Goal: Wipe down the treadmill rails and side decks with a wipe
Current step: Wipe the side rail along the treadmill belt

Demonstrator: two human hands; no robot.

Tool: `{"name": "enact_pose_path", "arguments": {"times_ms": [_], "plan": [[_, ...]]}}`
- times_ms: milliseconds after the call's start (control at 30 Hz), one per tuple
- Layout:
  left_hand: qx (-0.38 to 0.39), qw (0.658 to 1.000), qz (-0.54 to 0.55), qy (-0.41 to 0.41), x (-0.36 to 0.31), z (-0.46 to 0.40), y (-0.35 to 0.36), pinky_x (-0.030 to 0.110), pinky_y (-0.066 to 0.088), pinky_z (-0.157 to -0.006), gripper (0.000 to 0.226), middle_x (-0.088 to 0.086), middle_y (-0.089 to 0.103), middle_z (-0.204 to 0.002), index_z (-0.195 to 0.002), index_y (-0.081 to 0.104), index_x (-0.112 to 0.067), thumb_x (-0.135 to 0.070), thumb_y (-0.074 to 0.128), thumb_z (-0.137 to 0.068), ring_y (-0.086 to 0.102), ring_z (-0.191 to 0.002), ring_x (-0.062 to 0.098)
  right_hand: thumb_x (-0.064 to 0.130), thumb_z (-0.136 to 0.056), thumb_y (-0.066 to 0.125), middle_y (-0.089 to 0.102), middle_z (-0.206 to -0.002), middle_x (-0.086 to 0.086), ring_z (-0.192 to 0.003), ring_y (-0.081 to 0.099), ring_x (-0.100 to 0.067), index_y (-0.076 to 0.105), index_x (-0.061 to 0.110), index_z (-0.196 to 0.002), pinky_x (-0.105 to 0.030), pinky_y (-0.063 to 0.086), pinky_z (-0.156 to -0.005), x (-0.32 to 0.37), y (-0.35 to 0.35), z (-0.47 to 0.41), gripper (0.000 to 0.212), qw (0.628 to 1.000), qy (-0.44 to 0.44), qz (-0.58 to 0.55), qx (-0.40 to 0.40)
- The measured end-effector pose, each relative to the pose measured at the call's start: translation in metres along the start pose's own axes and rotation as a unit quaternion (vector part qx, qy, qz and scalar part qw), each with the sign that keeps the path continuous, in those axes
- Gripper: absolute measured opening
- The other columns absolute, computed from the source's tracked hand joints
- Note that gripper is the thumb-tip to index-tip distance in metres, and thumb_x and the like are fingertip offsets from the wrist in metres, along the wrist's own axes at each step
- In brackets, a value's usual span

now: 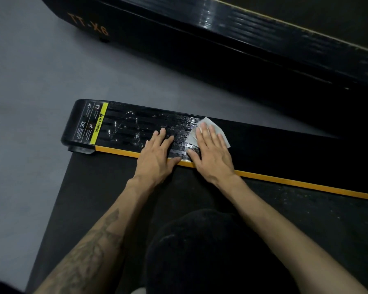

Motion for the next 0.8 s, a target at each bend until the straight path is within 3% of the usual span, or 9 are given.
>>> {"name": "enact_pose_path", "arguments": {"times_ms": [67, 233, 333, 467, 533, 700, 800], "plan": [[-0.003, 1.000, 0.007, 0.001, 0.000, 0.000, 0.000, 0.042, 0.012, -0.128, 0.075, 0.003, 0.010, -0.172, -0.160, 0.031, -0.019, -0.046, 0.064, -0.098, 0.004, -0.159, 0.021, 0.067, -0.096, 0.000, -0.010, -0.171, -0.003, -0.158, -0.014, -0.020, -0.003, 0.018, -0.164, -0.041, -0.005, -0.129, 0.009, 0.004, 0.005, 0.084, 1.000, -0.024, -0.003, -0.003], [-0.004, 1.000, 0.013, -0.002, 0.002, 0.000, 0.001, 0.043, 0.013, -0.129, 0.075, 0.003, 0.011, -0.172, -0.160, 0.032, -0.020, -0.045, 0.066, -0.097, 0.004, -0.159, 0.021, 0.063, -0.105, 0.019, 0.001, -0.173, -0.001, -0.159, -0.005, -0.016, 0.008, 0.019, -0.165, -0.044, 0.009, -0.130, -0.008, 0.017, 0.044, 0.075, 0.990, -0.138, 0.021, -0.007], [-0.002, 1.000, 0.014, -0.002, 0.001, -0.001, 0.001, 0.043, 0.012, -0.129, 0.076, 0.003, 0.011, -0.172, -0.160, 0.032, -0.019, -0.044, 0.066, -0.097, 0.003, -0.159, 0.022, 0.060, -0.105, 0.021, 0.007, -0.172, -0.003, -0.159, 0.000, -0.017, 0.014, 0.016, -0.164, -0.045, 0.014, -0.129, -0.021, 0.012, 0.038, 0.074, 0.990, -0.131, 0.037, -0.020], [-0.005, 1.000, 0.013, 0.000, 0.002, -0.001, 0.002, 0.043, 0.011, -0.129, 0.076, 0.004, 0.010, -0.172, -0.160, 0.031, -0.018, -0.045, 0.065, -0.098, 0.003, -0.159, 0.022, 0.065, -0.098, 0.005, -0.003, -0.172, -0.005, -0.159, -0.008, -0.019, 0.004, 0.015, -0.164, -0.040, -0.002, -0.129, -0.002, 0.007, 0.011, 0.083, 0.999, -0.032, 0.013, -0.024], [-0.003, 1.000, 0.015, 0.000, 0.002, -0.001, 0.003, 0.043, 0.009, -0.129, 0.075, 0.004, 0.010, -0.172, -0.160, 0.031, -0.018, -0.045, 0.064, -0.098, 0.003, -0.159, 0.023, 0.066, -0.096, 0.001, -0.008, -0.171, -0.004, -0.159, -0.011, -0.021, 0.001, 0.015, -0.164, -0.042, -0.002, -0.129, 0.012, 0.010, 0.008, 0.085, 1.000, -0.016, 0.004, -0.022], [-0.003, 1.000, 0.022, 0.003, 0.002, -0.001, 0.003, 0.043, 0.009, -0.129, 0.075, 0.005, 0.010, -0.172, -0.160, 0.032, -0.017, -0.042, 0.065, -0.098, 0.003, -0.159, 0.024, 0.060, -0.105, 0.022, -0.001, -0.173, -0.002, -0.159, -0.006, -0.018, 0.010, 0.016, -0.165, -0.045, 0.009, -0.130, 0.008, 0.022, 0.049, 0.076, 0.991, -0.135, 0.012, -0.019], [-0.003, 1.000, 0.017, 0.003, 0.001, -0.001, 0.003, 0.043, 0.009, -0.129, 0.075, 0.005, 0.010, -0.172, -0.160, 0.031, -0.018, -0.043, 0.065, -0.098, 0.003, -0.159, 0.023, 0.057, -0.106, 0.024, 0.004, -0.173, -0.002, -0.159, -0.002, -0.018, 0.013, 0.016, -0.165, -0.047, 0.017, -0.128, -0.016, 0.022, 0.055, 0.073, 0.987, -0.156, 0.034, -0.017]]}}
Point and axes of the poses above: each hand's wrist, its own z-axis away from the middle knuckle, its own y-axis out of the palm, x = y × z, the point moved 5 cm from there along -z, towards the middle knuckle
